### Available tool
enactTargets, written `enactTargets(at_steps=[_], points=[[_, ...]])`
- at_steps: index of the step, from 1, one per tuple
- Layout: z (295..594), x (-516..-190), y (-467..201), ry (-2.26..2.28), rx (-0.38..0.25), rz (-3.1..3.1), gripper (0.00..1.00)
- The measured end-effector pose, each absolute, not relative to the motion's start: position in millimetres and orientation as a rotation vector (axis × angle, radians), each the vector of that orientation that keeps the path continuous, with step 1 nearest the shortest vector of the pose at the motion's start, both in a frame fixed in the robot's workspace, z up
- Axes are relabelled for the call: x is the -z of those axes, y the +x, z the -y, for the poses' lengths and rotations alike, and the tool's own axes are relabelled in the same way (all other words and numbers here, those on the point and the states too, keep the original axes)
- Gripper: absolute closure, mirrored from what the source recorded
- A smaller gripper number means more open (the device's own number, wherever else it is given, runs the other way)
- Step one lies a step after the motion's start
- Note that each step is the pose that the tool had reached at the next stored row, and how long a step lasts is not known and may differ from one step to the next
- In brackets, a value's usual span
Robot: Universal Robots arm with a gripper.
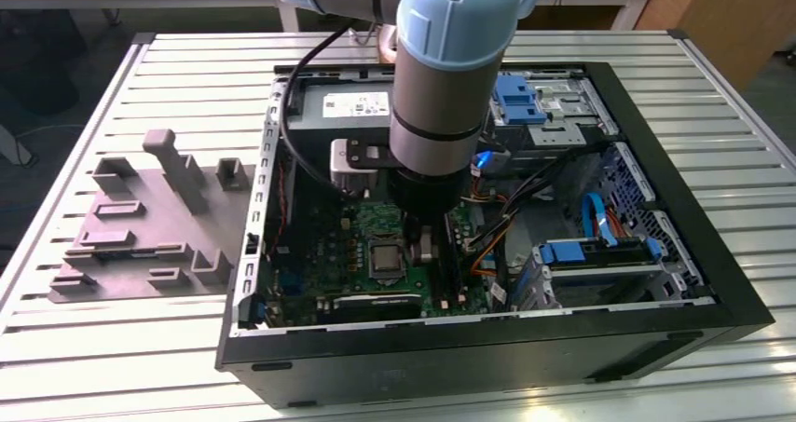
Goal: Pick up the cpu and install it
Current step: 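Install the first cpu locking lever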
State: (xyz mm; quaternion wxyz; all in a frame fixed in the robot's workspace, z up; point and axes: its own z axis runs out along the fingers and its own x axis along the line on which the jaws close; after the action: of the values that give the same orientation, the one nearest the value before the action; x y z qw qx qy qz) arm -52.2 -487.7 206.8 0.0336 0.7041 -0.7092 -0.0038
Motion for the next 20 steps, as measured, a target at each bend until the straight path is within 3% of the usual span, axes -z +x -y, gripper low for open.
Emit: enactTargets(at_steps=[20], points=[[494,-191,-53,2.208,0.008,2.137,0.89]])
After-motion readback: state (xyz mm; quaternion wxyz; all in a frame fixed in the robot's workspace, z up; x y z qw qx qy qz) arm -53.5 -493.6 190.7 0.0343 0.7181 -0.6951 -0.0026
